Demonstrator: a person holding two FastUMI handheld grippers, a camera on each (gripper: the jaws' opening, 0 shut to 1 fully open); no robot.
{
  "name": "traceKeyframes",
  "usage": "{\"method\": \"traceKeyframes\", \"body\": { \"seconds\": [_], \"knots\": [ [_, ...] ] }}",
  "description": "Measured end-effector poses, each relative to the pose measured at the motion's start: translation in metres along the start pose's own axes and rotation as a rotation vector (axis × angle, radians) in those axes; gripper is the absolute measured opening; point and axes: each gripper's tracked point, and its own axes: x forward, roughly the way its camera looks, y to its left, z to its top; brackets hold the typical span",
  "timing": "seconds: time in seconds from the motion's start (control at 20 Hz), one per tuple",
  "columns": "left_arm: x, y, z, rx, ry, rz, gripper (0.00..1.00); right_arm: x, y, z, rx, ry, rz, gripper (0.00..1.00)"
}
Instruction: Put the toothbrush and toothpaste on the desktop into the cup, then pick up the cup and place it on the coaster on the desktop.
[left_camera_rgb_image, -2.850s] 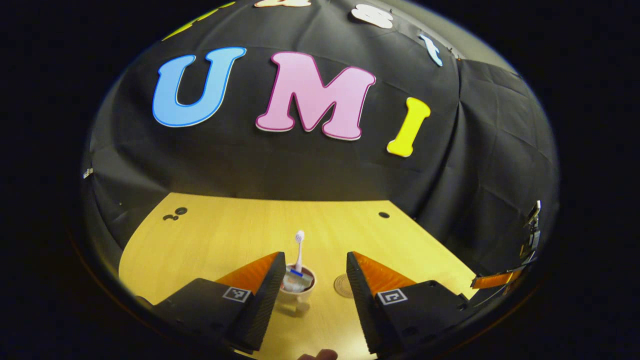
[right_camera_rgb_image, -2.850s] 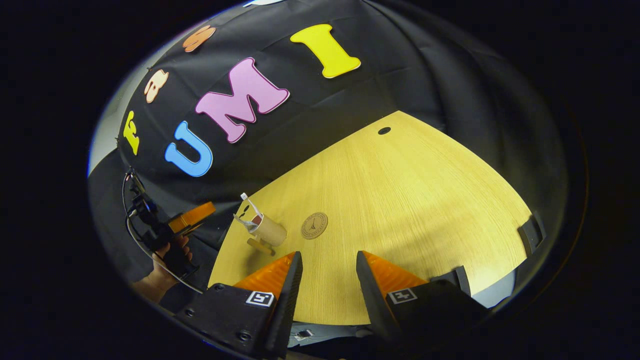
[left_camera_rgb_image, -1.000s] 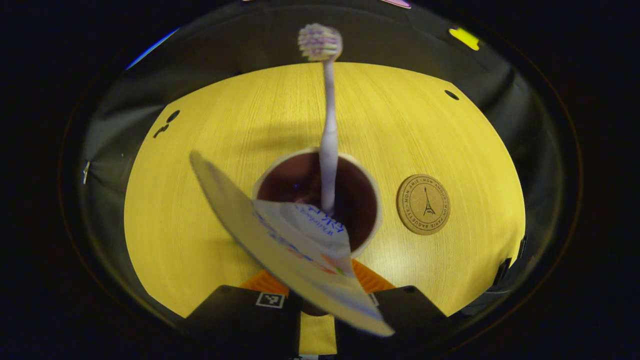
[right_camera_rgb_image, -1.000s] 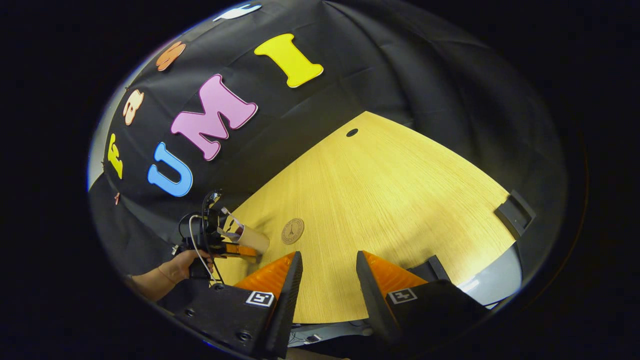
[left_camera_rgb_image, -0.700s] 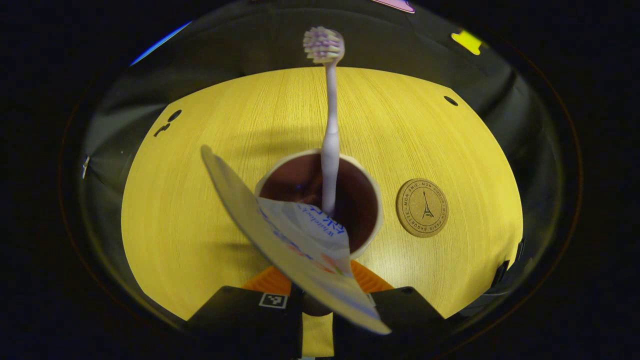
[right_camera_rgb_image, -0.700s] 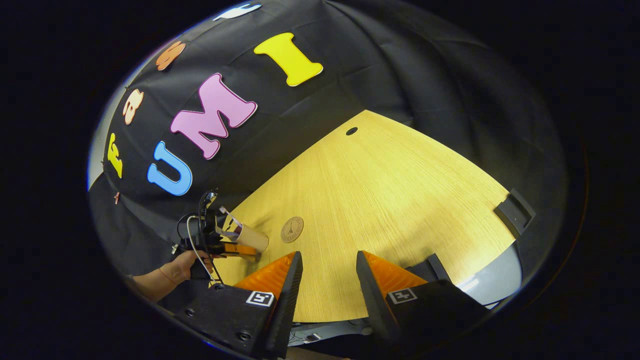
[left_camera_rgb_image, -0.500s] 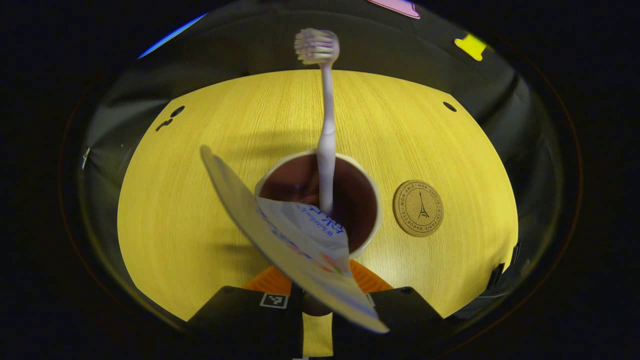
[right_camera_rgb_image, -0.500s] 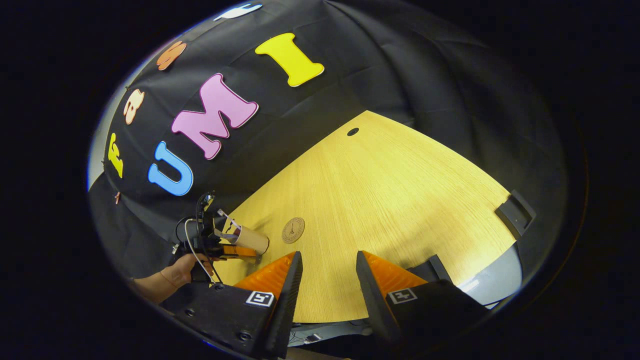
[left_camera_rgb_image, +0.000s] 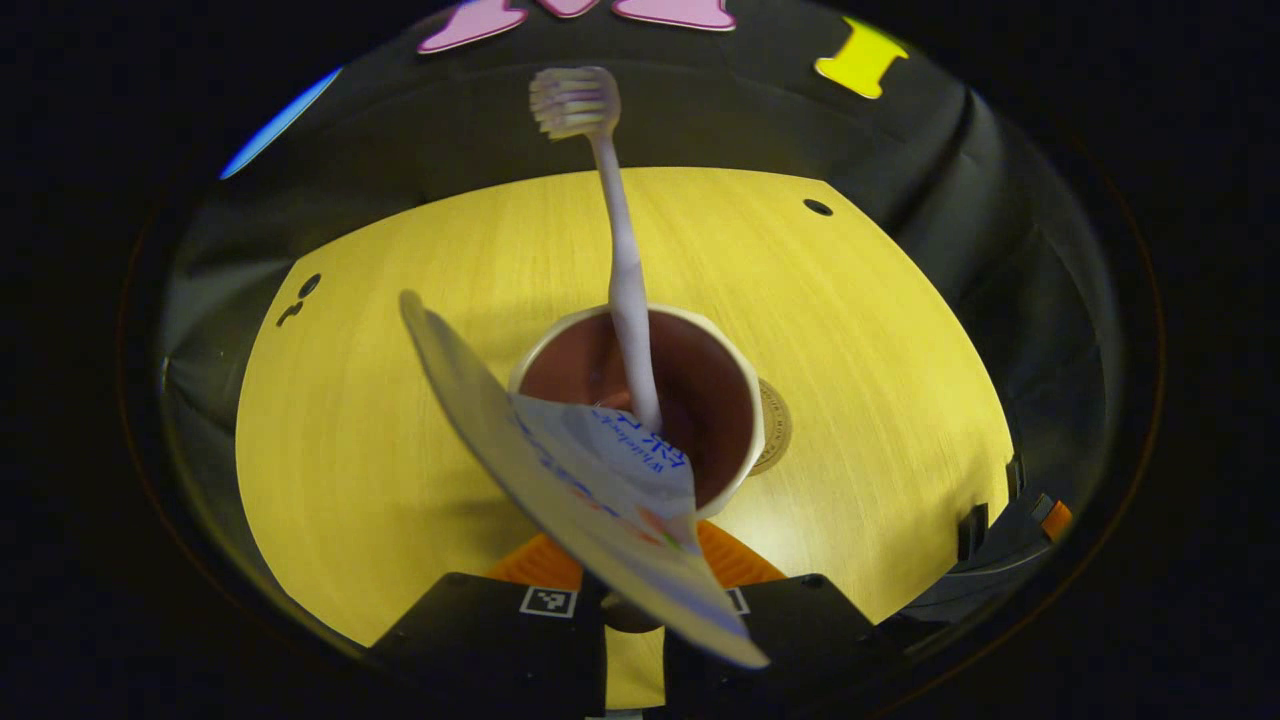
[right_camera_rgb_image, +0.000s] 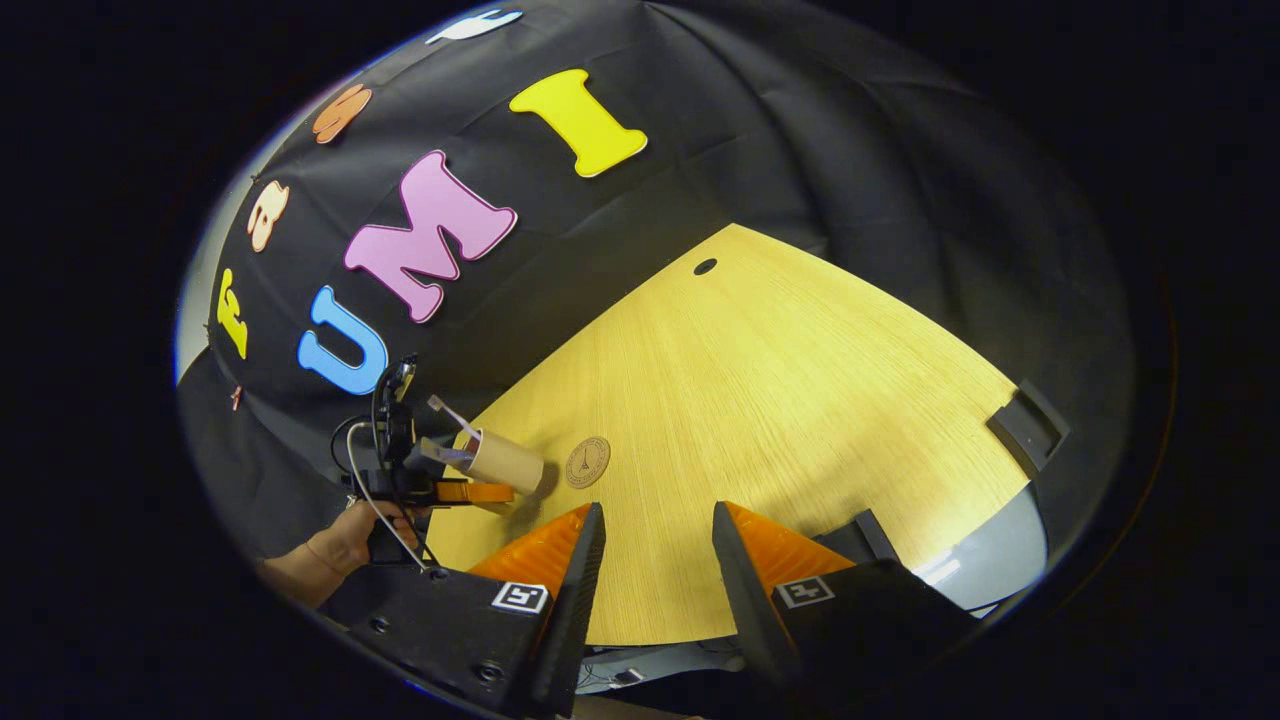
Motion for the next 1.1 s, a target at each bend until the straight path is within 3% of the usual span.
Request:
{"method": "traceKeyframes", "body": {
  "seconds": [0.35,1.1],
  "knots": [
    [0.017,-0.043,0.015,0.074,0.015,-0.027,0.31,-0.01,-0.016,0.006,0.032,-0.026,-0.025,0.67],
    [0.05,-0.062,0.011,0.108,0.062,0.005,0.31,-0.021,-0.037,0.01,0.064,-0.035,-0.058,0.67]
  ]
}}
